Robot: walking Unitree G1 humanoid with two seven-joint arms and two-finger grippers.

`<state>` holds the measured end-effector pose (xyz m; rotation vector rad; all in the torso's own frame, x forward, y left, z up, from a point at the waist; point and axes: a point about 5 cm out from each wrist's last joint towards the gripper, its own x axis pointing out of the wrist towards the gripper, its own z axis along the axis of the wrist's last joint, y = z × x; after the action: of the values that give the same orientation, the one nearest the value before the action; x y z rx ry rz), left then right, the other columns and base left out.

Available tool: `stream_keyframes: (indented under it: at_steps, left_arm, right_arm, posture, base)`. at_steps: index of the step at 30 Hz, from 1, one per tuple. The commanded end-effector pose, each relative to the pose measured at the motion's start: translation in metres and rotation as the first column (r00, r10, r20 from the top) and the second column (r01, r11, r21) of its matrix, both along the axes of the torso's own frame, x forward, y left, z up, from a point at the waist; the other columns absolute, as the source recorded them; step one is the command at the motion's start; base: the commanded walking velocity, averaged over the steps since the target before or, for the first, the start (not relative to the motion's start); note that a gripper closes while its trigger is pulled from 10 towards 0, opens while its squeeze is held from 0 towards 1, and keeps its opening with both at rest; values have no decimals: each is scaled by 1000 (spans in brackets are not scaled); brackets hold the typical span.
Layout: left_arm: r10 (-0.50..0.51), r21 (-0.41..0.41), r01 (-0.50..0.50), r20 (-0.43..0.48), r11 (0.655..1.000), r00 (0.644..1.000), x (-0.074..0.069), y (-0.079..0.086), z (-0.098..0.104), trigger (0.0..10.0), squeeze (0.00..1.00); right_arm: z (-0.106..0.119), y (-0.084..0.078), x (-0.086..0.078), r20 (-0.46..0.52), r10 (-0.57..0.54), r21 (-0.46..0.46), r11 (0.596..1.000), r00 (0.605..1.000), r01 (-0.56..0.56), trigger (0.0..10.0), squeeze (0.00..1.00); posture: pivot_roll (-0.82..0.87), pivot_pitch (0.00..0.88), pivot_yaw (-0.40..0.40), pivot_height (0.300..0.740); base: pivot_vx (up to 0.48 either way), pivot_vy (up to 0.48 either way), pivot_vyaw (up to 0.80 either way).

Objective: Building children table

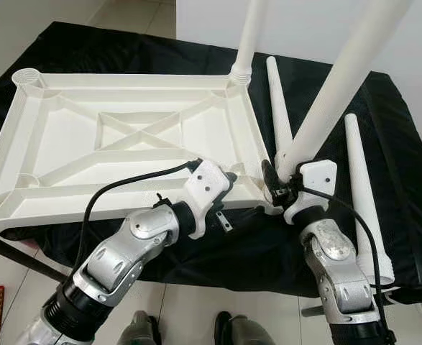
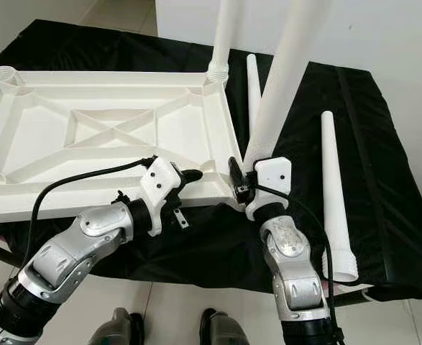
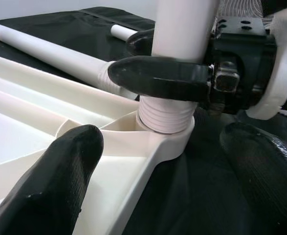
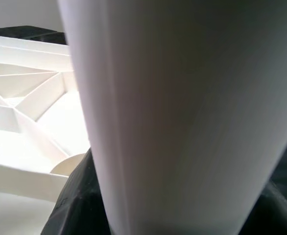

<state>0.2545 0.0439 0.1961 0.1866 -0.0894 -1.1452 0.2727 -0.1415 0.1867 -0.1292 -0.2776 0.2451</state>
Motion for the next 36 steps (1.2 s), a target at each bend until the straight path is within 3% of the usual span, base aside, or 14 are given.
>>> stream_keyframes:
  at_steps: [1,7,12,15,20,24,28,36]
  left_arm:
    - [-18,1,18,-9,1000,1000,-6,-3,-1,10000,0]
    - [-29,3,29,-8,1000,1000,-5,-1,1,10000,0]
    - [-26,-6,26,-5,1000,1000,-4,0,4,10000,0]
    - [-24,-8,24,-2,1000,1000,-4,0,6,10000,0]
    - [-24,-11,24,-4,1000,1000,-5,0,7,10000,0]
    - [-16,-14,16,-4,1000,1000,-4,2,8,10000,0]
    - [-14,-17,14,-6,1000,1000,-4,2,9,10000,0]
    - [-12,-17,12,-7,1000,1000,-3,4,10,10000,0]
  right_arm:
    - [-17,1,-3,-76,17,-34,999,997,-19,10000,0]
    - [-20,-3,0,-78,15,-52,998,997,-19,10000,0]
    - [-25,-15,8,-143,-37,141,988,989,57,10000,0]
    - [-26,-19,12,-169,-53,208,974,984,88,10000,0]
    - [-28,-19,11,-163,-42,230,970,986,79,10000,0]
    - [-33,-18,0,-121,-16,255,966,992,47,10000,0]
    - [-38,-19,-7,-89,-24,224,974,996,43,10000,0]
    - [-39,-20,0,-135,-50,217,973,990,78,10000,0]
  posture:
    - [46,202,-52,740]
    - [46,202,-52,740]
    - [51,198,-48,740]
    - [51,198,-48,740]
    - [51,198,-48,740]
    - [58,207,-45,740]
    - [58,207,-45,740]
    - [57,210,-37,740]
  base:
    - [0,0,0]
    - [0,0,0]
    - [0,0,0]
    - [0,0,0]
    - [0,0,0]
    - [0,0,0]
    - [0,0,0]
    - [0,0,0]
